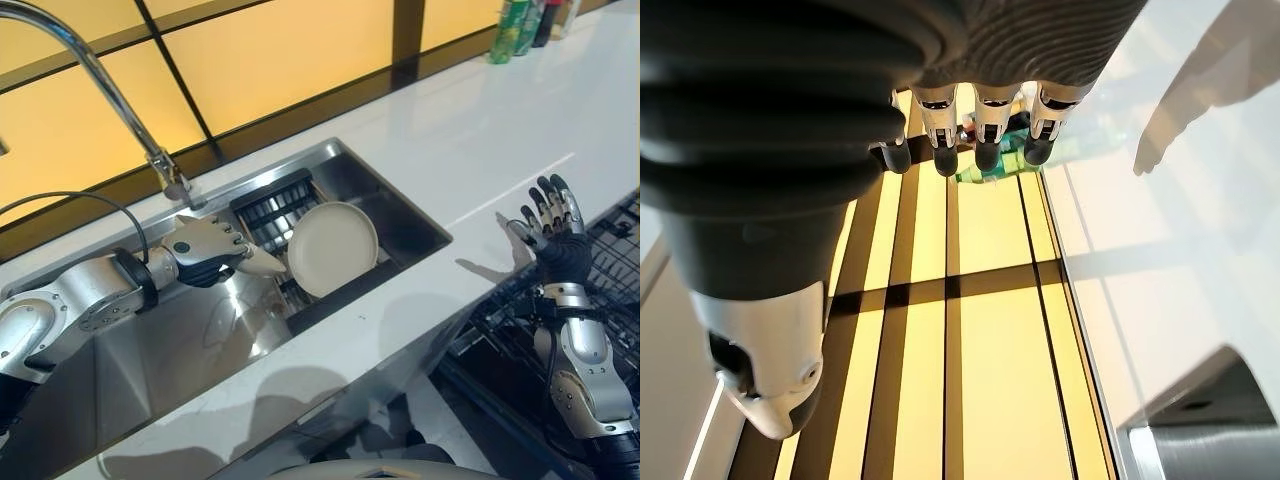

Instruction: Pick up plates and place into dishwasher.

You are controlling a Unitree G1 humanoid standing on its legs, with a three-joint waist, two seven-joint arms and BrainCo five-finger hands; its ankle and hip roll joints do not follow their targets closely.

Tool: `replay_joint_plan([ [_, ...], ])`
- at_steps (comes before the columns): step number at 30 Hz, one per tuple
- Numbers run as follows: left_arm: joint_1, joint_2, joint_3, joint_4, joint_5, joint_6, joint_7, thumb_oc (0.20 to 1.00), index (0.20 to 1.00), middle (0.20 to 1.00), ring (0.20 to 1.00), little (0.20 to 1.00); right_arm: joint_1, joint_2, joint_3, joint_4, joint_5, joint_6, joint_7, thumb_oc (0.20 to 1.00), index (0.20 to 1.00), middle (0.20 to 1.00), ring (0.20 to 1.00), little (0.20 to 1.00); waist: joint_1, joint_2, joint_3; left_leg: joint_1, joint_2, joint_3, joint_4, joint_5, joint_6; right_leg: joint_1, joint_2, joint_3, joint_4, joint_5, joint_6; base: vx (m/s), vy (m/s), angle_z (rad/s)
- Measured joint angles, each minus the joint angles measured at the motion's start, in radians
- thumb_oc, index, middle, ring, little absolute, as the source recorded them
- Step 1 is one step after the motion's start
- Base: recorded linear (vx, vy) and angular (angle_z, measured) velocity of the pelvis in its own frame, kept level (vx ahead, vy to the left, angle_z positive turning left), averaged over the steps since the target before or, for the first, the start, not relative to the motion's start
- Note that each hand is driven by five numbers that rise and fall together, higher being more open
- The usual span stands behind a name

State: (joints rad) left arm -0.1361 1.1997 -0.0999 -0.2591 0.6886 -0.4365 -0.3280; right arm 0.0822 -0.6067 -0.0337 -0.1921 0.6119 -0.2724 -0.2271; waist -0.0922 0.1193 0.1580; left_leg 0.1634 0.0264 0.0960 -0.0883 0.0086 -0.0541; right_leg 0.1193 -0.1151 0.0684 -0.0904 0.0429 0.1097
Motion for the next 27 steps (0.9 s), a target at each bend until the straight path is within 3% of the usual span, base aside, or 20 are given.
replay_joint_plan([
  [7,0.034,0.000,0.000,0.000,0.003,0.001,0.046,0.200,0.200,0.200,0.200,0.200,0.001,0.000,0.000,0.000,0.008,0.003,-0.001,1.000,1.000,1.000,1.000,1.000,0.021,-0.008,-0.011,-0.002,-0.007,-0.020,0.000,0.002,0.003,0.009,-0.008,-0.023,0.000,-0.007,0.003,-0.03,0.013,0.09],
  [15,0.093,-0.018,0.100,-0.035,-0.102,-0.013,0.357,0.200,0.200,0.200,0.200,0.200,0.001,0.000,0.002,-0.031,-0.012,0.002,0.046,1.000,1.000,1.000,1.000,1.000,0.043,-0.039,-0.044,-0.020,-0.009,-0.029,0.000,0.004,0.005,-0.003,-0.010,-0.030,0.000,-0.009,0.004,-0.06,0.008,0.03],
  [19,0.097,-0.170,0.141,-0.033,-0.136,-0.080,0.458,0.200,0.200,0.200,0.200,0.200,-0.029,-0.003,0.020,-0.084,-0.055,-0.013,0.094,1.000,1.000,1.000,1.000,1.000,0.058,-0.049,-0.063,-0.023,-0.011,-0.034,0.000,0.004,0.005,-0.006,-0.011,-0.035,-0.001,-0.011,0.004,-0.06,-0.003,0.04],
  [23,0.094,-0.210,0.119,-0.034,-0.137,-0.125,0.491,0.200,0.200,0.200,0.200,0.200,-0.113,-0.037,0.063,-0.095,-0.094,-0.028,0.124,1.000,1.000,1.000,1.000,1.000,0.059,-0.070,-0.086,-0.034,-0.012,-0.042,0.000,0.006,0.005,-0.015,-0.012,-0.042,-0.001,-0.013,0.004,-0.08,0.002,0.06],
  [27,0.077,-0.262,0.101,-0.034,-0.242,-0.123,0.489,0.200,0.200,0.200,0.200,0.200,-0.168,-0.045,0.100,-0.128,-0.142,-0.033,0.164,1.000,1.000,1.000,1.000,1.000,0.069,-0.080,-0.093,-0.036,-0.012,-0.042,0.000,0.007,0.004,-0.016,-0.011,-0.042,-0.002,-0.013,0.004,-0.06,0.004,0.00],
])
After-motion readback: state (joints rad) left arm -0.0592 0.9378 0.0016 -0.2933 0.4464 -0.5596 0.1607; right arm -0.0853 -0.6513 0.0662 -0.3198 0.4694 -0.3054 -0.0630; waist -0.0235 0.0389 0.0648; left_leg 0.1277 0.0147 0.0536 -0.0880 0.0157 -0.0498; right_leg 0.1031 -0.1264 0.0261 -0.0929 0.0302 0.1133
